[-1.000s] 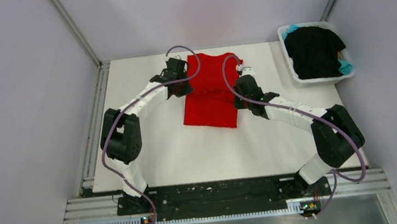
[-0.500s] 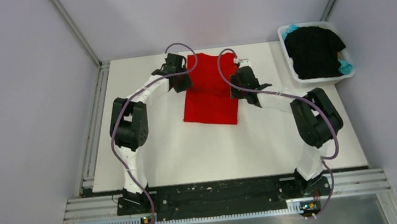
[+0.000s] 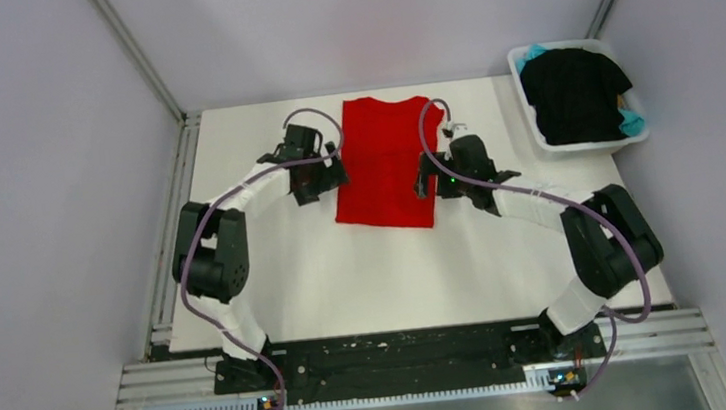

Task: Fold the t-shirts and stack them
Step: Grab one side of the 2/3 rectangular tshirt with both arms

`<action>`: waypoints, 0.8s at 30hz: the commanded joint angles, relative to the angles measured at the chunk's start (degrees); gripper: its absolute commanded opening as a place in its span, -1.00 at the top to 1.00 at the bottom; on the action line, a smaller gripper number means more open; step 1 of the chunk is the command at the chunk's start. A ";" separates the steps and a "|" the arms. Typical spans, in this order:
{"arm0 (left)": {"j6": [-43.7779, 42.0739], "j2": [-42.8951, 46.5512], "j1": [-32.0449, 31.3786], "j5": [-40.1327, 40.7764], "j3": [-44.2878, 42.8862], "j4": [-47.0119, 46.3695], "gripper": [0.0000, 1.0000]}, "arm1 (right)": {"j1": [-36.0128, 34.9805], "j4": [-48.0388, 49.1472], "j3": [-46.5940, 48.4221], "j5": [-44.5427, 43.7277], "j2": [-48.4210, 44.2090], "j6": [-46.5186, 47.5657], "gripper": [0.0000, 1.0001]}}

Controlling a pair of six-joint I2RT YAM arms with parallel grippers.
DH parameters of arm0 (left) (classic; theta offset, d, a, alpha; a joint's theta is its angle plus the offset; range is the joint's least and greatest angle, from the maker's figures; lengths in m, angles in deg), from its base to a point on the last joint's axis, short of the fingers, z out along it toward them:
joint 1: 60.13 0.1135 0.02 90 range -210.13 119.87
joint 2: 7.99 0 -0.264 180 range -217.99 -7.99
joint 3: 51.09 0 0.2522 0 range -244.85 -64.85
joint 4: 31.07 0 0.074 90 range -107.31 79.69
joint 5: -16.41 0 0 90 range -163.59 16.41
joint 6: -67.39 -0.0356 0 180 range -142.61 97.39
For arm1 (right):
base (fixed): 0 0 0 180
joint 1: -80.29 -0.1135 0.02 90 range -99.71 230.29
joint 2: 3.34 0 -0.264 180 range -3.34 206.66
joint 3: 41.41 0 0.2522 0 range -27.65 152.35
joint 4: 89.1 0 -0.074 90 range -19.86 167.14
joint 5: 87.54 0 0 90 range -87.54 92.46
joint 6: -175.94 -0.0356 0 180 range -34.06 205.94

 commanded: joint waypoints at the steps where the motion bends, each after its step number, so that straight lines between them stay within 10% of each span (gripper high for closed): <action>1: 2.75 9.91 -0.27 -6.35 12.45 -6.05 -0.97 | 0.14 5.88 -9.94 10.90 -7.71 -6.03 -0.96; 20: 4.66 4.38 -0.24 -13.77 20.93 -11.32 0.28 | 0.03 12.29 -17.03 12.26 -1.63 -15.35 -0.08; 24: 4.52 2.76 -0.24 -14.00 20.18 -11.00 0.88 | -0.21 11.19 -16.57 11.21 0.35 -15.32 0.11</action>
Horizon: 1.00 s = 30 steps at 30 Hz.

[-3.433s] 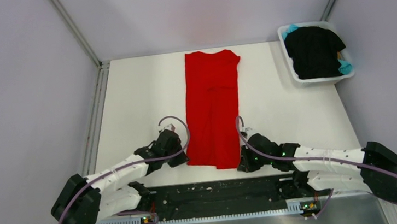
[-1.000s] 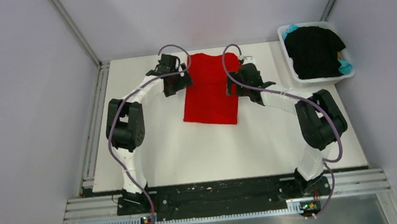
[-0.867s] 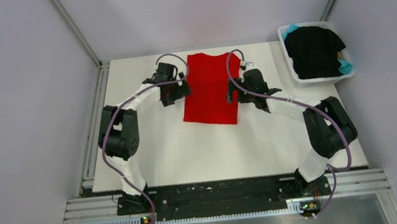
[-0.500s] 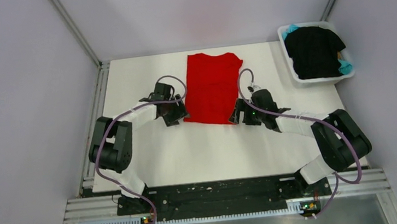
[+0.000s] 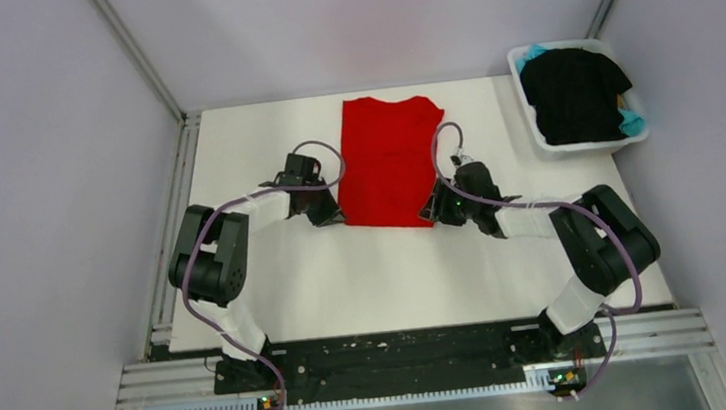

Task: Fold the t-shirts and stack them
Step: Grab one side of the 2/3 rectangular tshirt with both arms

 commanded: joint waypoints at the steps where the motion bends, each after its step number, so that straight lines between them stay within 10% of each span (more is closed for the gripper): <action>1: -0.24 -3.21 -0.29 -0.77 -0.26 -0.30 1.00 | -0.50 -1.40 0.52 -1.59 2.53 0.02 0.14; 30: 1.19 -1.45 -0.22 -0.51 5.78 -3.87 1.00 | -6.60 -7.22 -4.30 -10.25 -3.48 0.36 0.25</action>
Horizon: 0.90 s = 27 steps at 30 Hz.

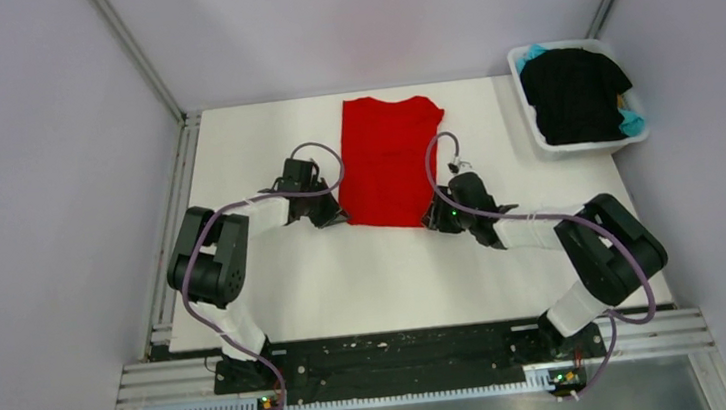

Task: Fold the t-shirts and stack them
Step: Grab one side of the 2/3 rectangular tshirt with both arms

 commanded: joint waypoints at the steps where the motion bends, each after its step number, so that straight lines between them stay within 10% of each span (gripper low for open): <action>1: -0.79 -1.34 -0.50 2.86 2.39 3.56 1.00 | -1.49 -6.53 -2.52 -0.99 -1.39 0.86 0.27; 6: 0.01 -1.19 -0.55 3.16 3.76 3.16 1.00 | -2.35 -5.29 -3.57 -1.04 -0.45 0.54 0.43; 11: 0.61 -0.09 -0.61 2.96 6.08 2.52 1.00 | -2.82 -4.85 -4.31 -2.46 -1.12 0.33 1.00; 27: 11.91 24.96 -13.75 16.82 27.72 7.16 1.00 | -12.41 -17.36 -16.58 3.73 -25.76 -2.67 1.00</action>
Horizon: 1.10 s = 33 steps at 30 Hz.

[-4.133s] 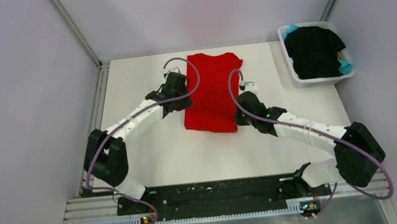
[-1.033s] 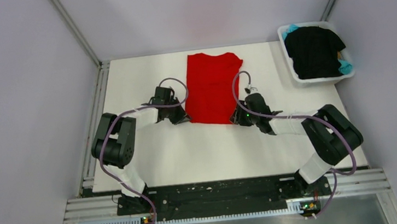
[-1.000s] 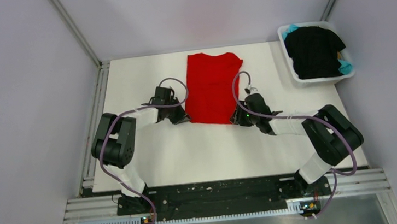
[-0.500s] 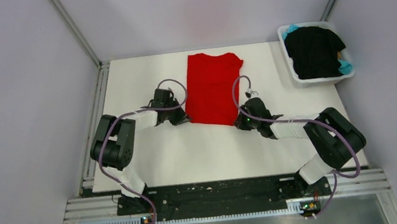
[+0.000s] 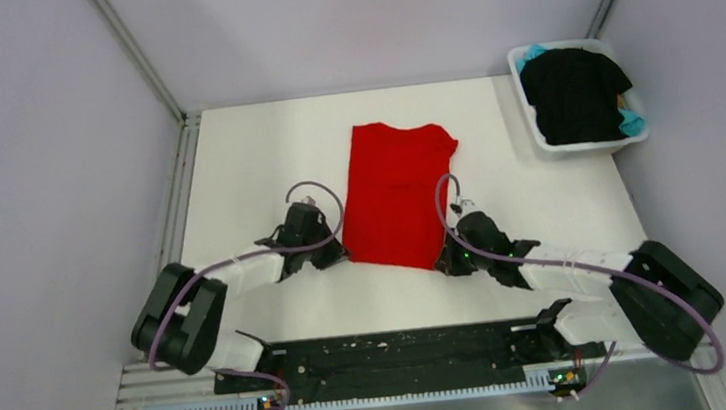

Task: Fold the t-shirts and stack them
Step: Grab one side of the 2/3 rectangular tshirt with both arms, then fold the long partially folded tshirt into a neat square

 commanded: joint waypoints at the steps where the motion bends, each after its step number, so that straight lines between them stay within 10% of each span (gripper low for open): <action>1: 4.53 9.37 -8.17 11.74 6.35 16.59 1.00 | -4.52 -11.97 -4.10 4.27 -11.67 -1.93 1.00; 15: 8.52 48.46 -21.53 16.25 7.14 31.37 1.00 | -13.82 -26.22 -0.45 16.79 -41.54 -3.16 1.00; 33: -5.23 28.06 -18.95 37.61 -17.46 20.77 1.00 | -3.67 -29.72 16.17 -8.82 -33.99 3.93 1.00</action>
